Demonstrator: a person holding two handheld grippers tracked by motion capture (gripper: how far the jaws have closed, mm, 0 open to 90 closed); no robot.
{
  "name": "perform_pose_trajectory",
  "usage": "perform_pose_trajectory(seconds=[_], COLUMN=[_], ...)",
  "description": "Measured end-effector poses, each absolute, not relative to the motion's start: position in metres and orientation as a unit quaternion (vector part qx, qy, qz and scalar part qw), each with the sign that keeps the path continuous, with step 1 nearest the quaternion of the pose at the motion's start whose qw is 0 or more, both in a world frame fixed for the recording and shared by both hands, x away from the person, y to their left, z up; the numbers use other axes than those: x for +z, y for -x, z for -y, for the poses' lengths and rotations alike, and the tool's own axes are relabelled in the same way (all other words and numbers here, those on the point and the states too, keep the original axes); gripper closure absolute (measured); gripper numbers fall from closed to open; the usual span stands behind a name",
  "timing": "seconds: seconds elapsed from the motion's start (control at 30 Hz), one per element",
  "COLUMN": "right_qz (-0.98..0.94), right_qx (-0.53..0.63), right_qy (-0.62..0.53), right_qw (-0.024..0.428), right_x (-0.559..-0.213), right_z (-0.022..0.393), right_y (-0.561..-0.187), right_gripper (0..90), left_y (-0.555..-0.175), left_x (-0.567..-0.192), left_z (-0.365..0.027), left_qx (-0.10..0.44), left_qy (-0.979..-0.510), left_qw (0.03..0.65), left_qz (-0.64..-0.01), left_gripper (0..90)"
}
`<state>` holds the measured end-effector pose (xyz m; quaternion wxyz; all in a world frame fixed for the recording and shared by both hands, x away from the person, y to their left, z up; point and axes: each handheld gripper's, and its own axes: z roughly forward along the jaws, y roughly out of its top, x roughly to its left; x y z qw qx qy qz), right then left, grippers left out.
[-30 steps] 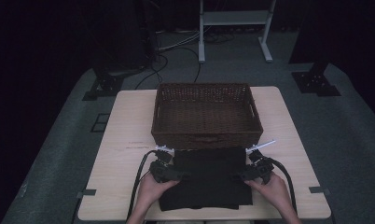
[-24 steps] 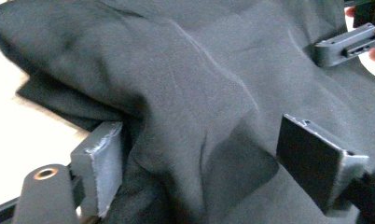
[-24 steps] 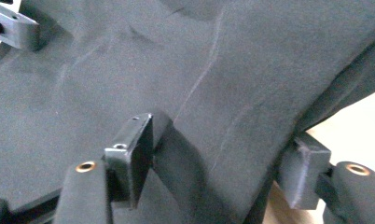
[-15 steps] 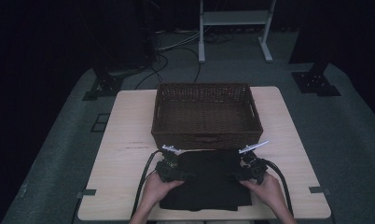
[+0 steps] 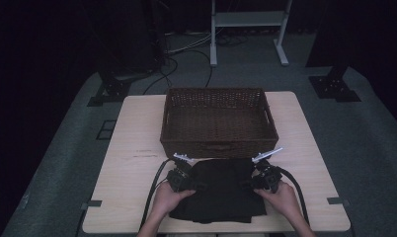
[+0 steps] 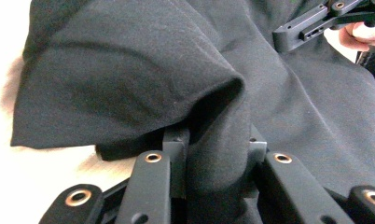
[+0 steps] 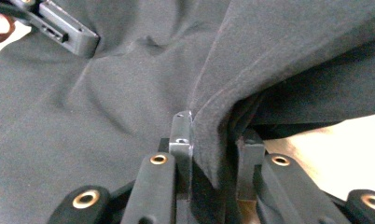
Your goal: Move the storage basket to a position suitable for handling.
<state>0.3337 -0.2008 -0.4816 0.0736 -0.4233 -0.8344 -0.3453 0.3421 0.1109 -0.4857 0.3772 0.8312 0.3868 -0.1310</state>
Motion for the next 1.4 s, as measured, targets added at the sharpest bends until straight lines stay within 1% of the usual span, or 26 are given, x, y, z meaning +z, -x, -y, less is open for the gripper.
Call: perform_pose_trajectory(seconds=[0.27, 0.87, 1.4], right_qz=[0.839, 0.848, 0.84], right_qx=[-0.35, -0.358, -0.385], right_qy=[0.411, 0.384, 0.378], right_qw=[0.075, 0.071, 0.052], right_x=[-0.475, -0.446, -0.422], right_z=[0.202, 0.205, 0.214], right_y=[-0.331, -0.323, -0.315], right_gripper=[75.1, 75.9, 76.2], left_y=[-0.344, -0.341, -0.337], left_x=[-0.483, -0.455, -0.429], left_z=[-0.116, -0.114, -0.112], left_qx=[-0.151, -0.144, -0.128], left_qy=[-0.821, -0.826, -0.832], left_qw=[0.4, 0.413, 0.425], left_qz=[-0.378, -0.355, -0.332], left_gripper=[73.3, 73.8, 73.7])
